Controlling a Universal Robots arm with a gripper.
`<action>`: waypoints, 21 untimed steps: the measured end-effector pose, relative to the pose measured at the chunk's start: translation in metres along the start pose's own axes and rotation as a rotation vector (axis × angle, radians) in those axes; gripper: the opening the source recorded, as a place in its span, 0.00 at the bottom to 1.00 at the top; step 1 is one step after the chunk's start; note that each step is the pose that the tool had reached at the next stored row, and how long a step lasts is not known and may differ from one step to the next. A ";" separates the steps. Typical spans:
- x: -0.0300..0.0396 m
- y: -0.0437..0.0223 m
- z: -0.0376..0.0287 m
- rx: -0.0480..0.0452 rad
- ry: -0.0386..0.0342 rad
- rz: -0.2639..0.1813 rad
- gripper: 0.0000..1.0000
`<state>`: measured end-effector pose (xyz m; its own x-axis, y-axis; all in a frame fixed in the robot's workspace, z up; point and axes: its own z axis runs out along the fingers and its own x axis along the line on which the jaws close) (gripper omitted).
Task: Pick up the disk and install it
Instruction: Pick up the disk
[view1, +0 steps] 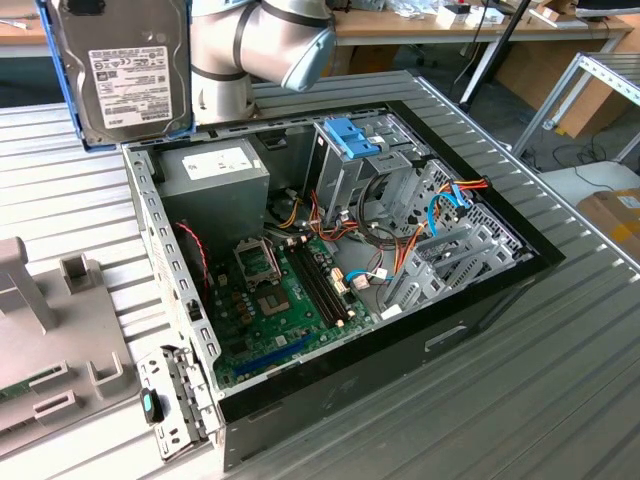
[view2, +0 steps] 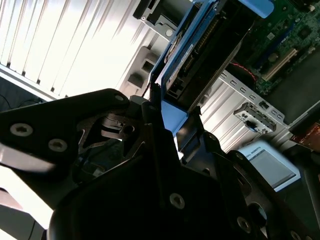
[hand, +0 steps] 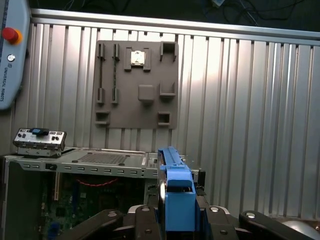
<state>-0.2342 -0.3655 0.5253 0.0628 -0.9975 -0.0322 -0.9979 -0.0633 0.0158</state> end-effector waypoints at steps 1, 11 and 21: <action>0.0002 -0.0045 -0.0002 -0.0002 0.0001 0.000 0.36; 0.0013 -0.0209 -0.0004 -0.0002 0.0001 0.000 0.36; 0.0133 -0.0216 -0.0008 -0.0002 0.0001 0.000 0.36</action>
<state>-0.2118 -0.3774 0.5254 0.0629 -0.9975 -0.0322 -0.9979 -0.0635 0.0160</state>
